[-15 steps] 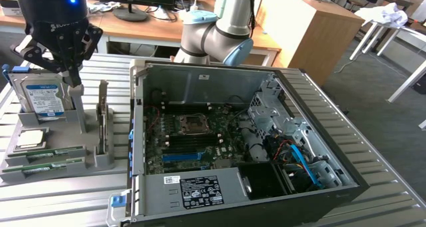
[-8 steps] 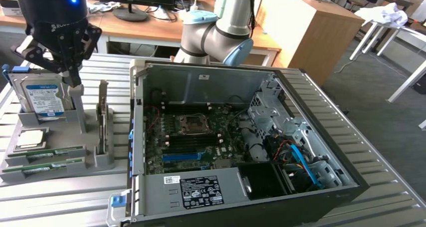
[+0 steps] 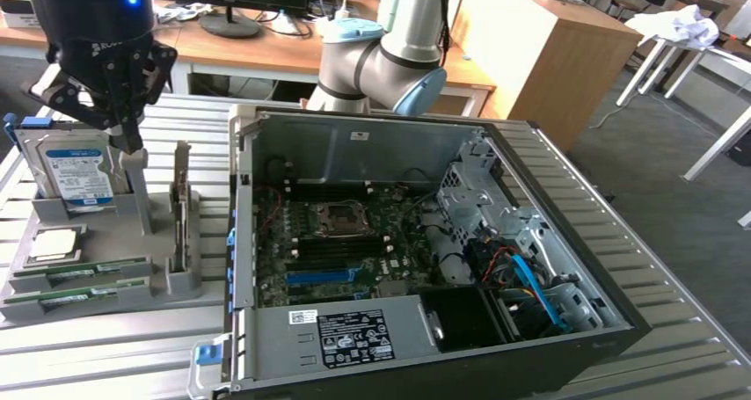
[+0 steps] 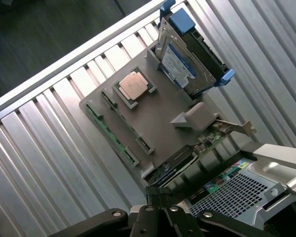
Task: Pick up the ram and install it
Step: 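Pick up the ram and move it above insertion slot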
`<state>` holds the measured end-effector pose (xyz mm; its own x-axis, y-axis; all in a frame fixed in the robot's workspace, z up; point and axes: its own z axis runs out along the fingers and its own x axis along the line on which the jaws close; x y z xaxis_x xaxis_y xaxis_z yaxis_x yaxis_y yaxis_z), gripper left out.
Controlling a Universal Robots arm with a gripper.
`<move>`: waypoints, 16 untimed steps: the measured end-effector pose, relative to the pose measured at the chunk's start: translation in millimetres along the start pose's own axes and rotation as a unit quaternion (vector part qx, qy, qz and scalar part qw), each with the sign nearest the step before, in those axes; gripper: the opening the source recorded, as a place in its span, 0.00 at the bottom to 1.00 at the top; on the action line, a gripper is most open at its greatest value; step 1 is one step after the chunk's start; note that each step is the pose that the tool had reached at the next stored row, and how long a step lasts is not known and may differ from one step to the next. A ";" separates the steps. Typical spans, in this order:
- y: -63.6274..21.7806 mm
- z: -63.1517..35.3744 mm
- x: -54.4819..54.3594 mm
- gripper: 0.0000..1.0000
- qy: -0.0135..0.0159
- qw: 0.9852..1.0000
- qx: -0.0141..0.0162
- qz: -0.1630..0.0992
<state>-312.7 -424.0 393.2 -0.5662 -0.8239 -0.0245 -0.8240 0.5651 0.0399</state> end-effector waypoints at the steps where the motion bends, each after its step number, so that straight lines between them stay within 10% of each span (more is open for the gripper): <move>1: 0.0 0.0 0.0 0.11 0.000 1.000 0.000 -0.003; 16: 0.0 0.0 0.1 0.11 0.002 0.998 -0.001 -0.056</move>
<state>-312.7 -424.1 393.1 -0.4704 -0.8821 -0.0246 -0.8821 0.4693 0.0399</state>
